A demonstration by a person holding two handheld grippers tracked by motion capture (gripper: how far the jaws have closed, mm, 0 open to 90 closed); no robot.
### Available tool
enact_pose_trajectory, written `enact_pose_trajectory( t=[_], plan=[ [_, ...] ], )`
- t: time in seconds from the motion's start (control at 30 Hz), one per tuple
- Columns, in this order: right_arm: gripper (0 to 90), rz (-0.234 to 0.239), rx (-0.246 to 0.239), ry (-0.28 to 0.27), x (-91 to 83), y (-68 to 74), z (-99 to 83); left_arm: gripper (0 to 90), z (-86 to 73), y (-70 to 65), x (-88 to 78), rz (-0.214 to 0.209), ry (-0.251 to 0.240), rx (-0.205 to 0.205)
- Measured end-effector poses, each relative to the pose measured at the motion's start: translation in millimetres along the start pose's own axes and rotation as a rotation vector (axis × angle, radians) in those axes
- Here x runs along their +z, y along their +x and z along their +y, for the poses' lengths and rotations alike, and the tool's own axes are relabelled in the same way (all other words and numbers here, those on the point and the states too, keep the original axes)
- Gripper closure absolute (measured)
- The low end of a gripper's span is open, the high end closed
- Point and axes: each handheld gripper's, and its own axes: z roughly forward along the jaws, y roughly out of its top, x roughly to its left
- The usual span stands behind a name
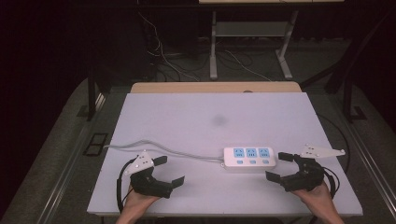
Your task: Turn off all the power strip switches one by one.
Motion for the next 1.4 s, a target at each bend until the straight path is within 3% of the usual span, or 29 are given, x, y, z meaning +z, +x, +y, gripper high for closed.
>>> enact_pose_trajectory(
  t=[0.83,1.4],
  plan=[
    [0.7,0.001,0.0,0.033,0.9,-0.2,-0.3,0.0,-1.2,5.2,1.6,0.014,0.011,-0.014],
    [0.7,-0.001,-0.055,0.151,7.7,3.2,5.9,0.0,-3.3,3.8,4.8,0.014,0.015,-0.019]
  ],
)
